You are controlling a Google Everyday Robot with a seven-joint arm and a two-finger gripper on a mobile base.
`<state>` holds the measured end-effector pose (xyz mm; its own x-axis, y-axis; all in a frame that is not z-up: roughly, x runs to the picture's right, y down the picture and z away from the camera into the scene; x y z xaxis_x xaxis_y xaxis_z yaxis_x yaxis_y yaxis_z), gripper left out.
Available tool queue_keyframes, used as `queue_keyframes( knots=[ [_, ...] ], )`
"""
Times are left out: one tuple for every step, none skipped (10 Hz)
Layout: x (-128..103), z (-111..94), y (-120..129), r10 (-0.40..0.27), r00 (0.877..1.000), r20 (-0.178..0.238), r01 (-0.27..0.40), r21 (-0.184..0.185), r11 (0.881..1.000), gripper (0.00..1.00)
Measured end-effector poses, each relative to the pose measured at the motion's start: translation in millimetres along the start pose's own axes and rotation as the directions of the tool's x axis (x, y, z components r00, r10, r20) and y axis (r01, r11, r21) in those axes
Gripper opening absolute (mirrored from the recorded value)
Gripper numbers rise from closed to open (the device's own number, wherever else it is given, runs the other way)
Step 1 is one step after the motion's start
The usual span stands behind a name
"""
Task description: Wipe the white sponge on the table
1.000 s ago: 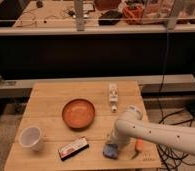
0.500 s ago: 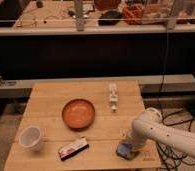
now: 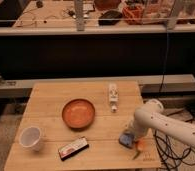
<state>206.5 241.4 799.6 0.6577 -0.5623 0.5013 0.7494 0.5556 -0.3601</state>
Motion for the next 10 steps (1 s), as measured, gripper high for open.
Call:
queue_keyframes(
  knots=[
    [1,-8,-10,-0.024,1.000,-0.012,0.024,0.007,1.000,0.09],
    [-5,-13,-22,-0.060,0.998,-0.023,0.060,0.009,0.998,0.09],
    [-13,-17,-35,-0.099,0.995,-0.031,0.099,0.015,0.995,0.09],
    [-23,-20,-48,-0.136,0.990,-0.035,0.136,0.018,0.991,0.09],
    [-38,-21,-65,-0.185,0.982,-0.039,0.186,0.018,0.982,0.09],
    [-49,-20,-76,-0.220,0.975,-0.037,0.220,0.018,0.975,0.09],
    [-61,-19,-87,-0.259,0.965,-0.035,0.260,0.016,0.966,0.09],
    [-75,-15,-94,-0.311,0.950,-0.027,0.311,0.007,0.950,0.09],
    [-80,-13,-94,-0.322,0.947,-0.021,0.322,0.004,0.947,0.09],
    [-87,-10,-87,-0.329,0.944,-0.011,0.329,-0.003,0.944,0.09]
  ],
)
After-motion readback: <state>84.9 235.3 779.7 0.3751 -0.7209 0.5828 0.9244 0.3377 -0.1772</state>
